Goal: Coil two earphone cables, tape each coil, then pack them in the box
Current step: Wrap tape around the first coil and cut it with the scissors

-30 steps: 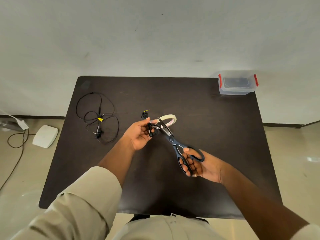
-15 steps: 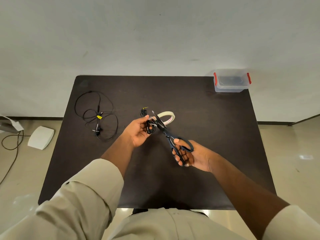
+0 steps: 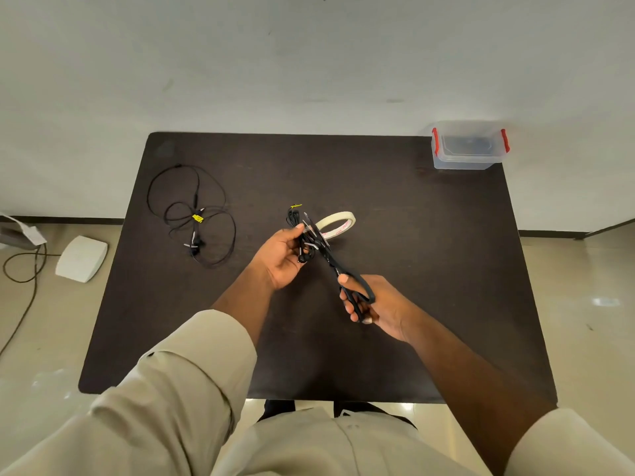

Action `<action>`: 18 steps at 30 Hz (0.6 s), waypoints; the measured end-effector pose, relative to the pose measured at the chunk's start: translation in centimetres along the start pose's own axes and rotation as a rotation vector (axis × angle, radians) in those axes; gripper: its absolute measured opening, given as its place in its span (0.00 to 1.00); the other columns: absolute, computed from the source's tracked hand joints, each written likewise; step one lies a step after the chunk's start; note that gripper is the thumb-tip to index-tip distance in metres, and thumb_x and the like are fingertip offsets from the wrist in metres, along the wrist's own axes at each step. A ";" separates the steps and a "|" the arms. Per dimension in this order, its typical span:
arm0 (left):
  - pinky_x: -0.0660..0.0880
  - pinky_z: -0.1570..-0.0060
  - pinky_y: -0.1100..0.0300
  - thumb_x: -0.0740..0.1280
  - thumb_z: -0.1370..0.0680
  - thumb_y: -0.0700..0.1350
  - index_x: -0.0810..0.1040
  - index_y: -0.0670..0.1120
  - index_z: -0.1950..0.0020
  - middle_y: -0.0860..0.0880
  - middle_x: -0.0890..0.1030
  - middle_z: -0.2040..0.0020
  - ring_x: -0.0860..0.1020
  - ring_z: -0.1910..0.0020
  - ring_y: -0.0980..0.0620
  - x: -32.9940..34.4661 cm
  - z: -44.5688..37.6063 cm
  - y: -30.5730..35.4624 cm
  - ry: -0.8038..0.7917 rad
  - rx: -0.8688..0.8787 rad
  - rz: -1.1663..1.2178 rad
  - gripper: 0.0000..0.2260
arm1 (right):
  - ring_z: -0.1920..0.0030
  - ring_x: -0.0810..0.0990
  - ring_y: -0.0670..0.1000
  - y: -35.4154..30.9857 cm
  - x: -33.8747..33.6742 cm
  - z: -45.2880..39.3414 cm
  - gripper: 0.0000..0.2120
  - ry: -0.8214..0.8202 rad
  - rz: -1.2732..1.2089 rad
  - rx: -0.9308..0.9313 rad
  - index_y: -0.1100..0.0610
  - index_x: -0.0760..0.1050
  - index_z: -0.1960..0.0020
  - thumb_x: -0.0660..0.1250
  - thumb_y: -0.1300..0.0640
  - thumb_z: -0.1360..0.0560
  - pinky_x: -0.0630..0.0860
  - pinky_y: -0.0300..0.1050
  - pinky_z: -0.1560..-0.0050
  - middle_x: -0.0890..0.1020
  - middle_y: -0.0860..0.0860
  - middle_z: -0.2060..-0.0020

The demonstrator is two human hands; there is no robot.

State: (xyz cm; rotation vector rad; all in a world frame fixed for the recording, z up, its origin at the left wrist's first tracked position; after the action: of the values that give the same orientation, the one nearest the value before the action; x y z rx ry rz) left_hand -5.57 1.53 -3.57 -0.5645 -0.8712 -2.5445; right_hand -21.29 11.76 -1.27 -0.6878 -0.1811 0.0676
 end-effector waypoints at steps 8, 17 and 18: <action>0.75 0.73 0.64 0.62 0.19 0.40 0.72 0.42 0.40 0.44 0.80 0.48 0.81 0.68 0.54 0.7 -0.1 -0.1 -0.013 0.009 -0.020 0.09 | 0.68 0.75 0.49 0.2 -0.3 -0.1 0.16 0.049 0.095 -0.031 0.56 0.77 0.58 0.68 0.42 0.26 0.69 0.41 0.66 0.78 0.52 0.68; 0.74 0.74 0.64 0.61 0.19 0.41 0.68 0.42 0.33 0.43 0.79 0.45 0.80 0.65 0.54 0.7 -0.3 -0.6 0.010 -0.018 -0.044 0.15 | 0.73 0.74 0.45 0.8 -0.4 -1.0 0.14 0.068 0.123 -0.064 0.57 0.77 0.62 0.71 0.46 0.27 0.73 0.37 0.70 0.77 0.50 0.72; 0.75 0.74 0.64 0.61 0.19 0.41 0.67 0.40 0.30 0.44 0.79 0.46 0.81 0.67 0.54 0.6 -0.4 -0.6 0.010 -0.022 -0.045 0.18 | 0.74 0.73 0.45 1.0 -0.4 -1.2 0.15 0.077 0.129 -0.070 0.58 0.77 0.62 0.71 0.46 0.27 0.74 0.38 0.69 0.77 0.50 0.72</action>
State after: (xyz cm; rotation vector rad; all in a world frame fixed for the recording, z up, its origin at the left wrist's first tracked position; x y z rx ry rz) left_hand -6.48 1.62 -3.83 -0.5442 -0.8627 -2.5983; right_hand -21.49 11.70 -2.88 -0.7706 -0.0657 0.1584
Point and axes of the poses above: each hand's wrist, its own z-axis away from the middle knuckle, its own x-axis out of the palm, y = z × x, the point moved 5 cm from there along -z, towards the middle knuckle
